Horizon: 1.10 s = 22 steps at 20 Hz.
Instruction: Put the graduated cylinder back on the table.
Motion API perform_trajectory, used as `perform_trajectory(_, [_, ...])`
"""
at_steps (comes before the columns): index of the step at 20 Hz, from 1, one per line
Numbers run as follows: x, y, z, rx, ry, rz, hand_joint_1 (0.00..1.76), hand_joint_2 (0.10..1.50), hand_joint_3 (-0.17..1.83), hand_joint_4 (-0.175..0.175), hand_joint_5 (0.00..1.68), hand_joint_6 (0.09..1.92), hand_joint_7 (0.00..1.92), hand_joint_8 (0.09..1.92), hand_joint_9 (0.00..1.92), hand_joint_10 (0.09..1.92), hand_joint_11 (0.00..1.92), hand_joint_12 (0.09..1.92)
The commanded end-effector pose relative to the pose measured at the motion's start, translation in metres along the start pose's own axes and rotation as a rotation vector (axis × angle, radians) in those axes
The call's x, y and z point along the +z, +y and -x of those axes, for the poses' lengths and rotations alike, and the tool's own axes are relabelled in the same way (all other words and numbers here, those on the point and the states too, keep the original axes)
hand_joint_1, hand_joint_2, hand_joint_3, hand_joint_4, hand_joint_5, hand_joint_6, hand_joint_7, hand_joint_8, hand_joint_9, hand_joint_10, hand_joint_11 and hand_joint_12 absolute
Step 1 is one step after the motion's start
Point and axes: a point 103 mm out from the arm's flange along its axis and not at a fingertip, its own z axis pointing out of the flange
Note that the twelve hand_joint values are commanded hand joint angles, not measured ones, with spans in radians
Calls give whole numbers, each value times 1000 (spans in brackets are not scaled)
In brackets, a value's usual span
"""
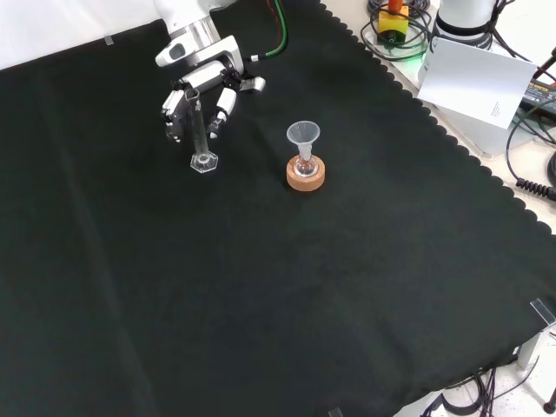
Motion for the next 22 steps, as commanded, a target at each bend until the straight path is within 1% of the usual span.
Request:
perform_trajectory(1, [-22, -3, -5, 12, -25, 31, 942, 1008, -175, -63, 399, 486, 398, 664, 814, 87, 341, 1325])
perform_trajectory(6, [-50, -8, -11, 17, -62, 45, 892, 979, -175, -71, 352, 324, 252, 685, 688, 87, 184, 1392])
perform_trajectory(11, [-80, -19, -20, 13, -102, 58, 851, 951, -175, -73, 323, 202, 162, 688, 610, 87, 99, 1424])
perform_trajectory(16, [-112, -37, -35, 4, -143, 89, 825, 939, -175, -73, 321, 143, 130, 688, 575, 87, 55, 1438])
perform_trajectory(18, [-125, -46, -42, -1, -172, 99, 820, 936, -175, -73, 320, 135, 126, 688, 569, 87, 49, 1440])
perform_trajectory(22, [-147, -71, -56, -1, -206, 119, 811, 934, -175, -73, 318, 126, 117, 686, 564, 87, 36, 1442])
